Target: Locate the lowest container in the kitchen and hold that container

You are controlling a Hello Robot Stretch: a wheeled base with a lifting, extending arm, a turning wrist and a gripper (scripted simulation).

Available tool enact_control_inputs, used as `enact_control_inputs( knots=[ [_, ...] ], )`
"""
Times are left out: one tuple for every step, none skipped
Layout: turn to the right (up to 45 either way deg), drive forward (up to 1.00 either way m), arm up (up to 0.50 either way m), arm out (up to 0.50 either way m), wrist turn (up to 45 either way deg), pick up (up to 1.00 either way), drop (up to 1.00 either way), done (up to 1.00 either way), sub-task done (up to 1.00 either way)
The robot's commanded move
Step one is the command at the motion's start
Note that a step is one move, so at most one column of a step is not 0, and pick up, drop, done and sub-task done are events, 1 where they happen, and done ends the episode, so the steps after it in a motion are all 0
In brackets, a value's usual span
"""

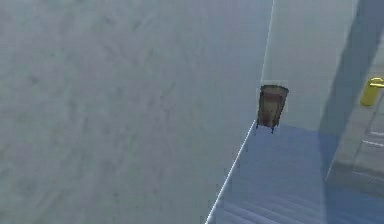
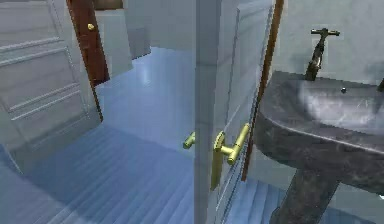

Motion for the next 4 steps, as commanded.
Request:
enact_control_inputs(
  knots=[
    [21.0, 0.00, 0.00, 0.00, 0.0, 0.00, 0.00, 0.00, 0.00],
    [0.0, 0.30, 0.00, 0.00, 0.0, 0.00, 0.00, 0.00, 0.00],
    [45.0, 0.00, 0.00, 0.00, 0.0, 0.00, 0.00, 0.00, 0.00],
    [15.0, 0.00, 0.00, 0.00, 0.0, 0.00, 0.00, 0.00, 0.00]
  ],
)
